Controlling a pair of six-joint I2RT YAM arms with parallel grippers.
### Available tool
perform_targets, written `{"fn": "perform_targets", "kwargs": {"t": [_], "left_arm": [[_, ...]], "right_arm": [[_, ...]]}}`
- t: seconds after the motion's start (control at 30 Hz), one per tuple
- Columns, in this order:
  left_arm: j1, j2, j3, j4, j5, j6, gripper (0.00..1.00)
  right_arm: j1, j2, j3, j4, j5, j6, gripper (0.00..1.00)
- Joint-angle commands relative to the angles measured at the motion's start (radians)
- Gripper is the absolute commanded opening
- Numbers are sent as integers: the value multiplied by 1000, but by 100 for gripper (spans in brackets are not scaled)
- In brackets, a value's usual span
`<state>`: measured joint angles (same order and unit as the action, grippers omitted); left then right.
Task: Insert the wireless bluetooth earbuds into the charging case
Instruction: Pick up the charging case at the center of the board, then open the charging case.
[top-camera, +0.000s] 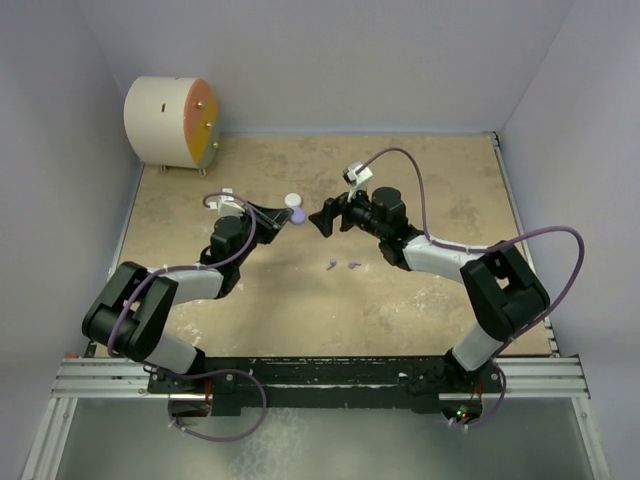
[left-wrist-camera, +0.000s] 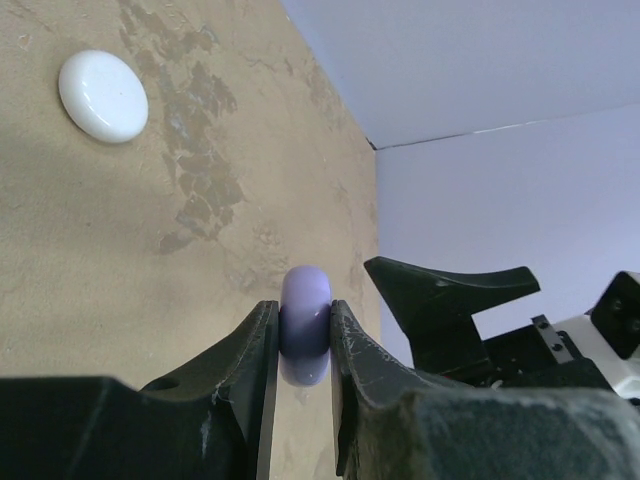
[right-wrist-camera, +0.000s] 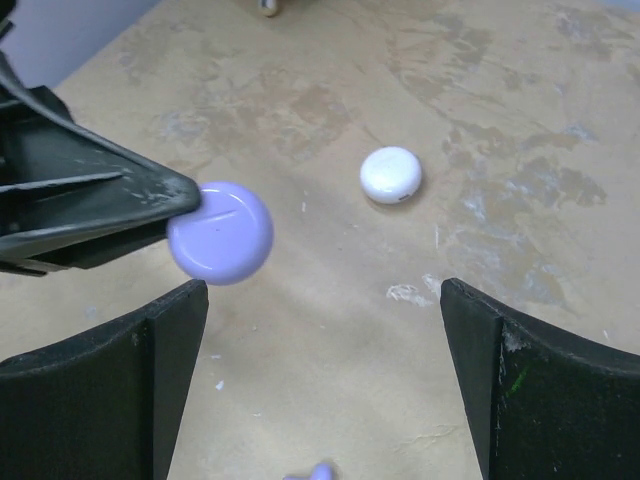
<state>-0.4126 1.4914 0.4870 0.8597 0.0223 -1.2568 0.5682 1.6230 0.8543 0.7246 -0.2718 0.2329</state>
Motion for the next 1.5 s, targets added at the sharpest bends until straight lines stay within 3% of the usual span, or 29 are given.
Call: {"fn": "perform_targets", "kwargs": {"t": [0.0, 1.2, 1.47], "left_arm": [[3, -4, 40, 89, 31, -9, 0], [-14, 52, 70, 171, 74, -56, 0], [4, 14, 76, 100, -3, -71, 0]], "right_arm": [[-2, -6, 42, 46, 121, 14, 100], [49, 113, 77, 66, 87, 37, 100], [49, 13, -4, -6, 146, 42, 100]]}}
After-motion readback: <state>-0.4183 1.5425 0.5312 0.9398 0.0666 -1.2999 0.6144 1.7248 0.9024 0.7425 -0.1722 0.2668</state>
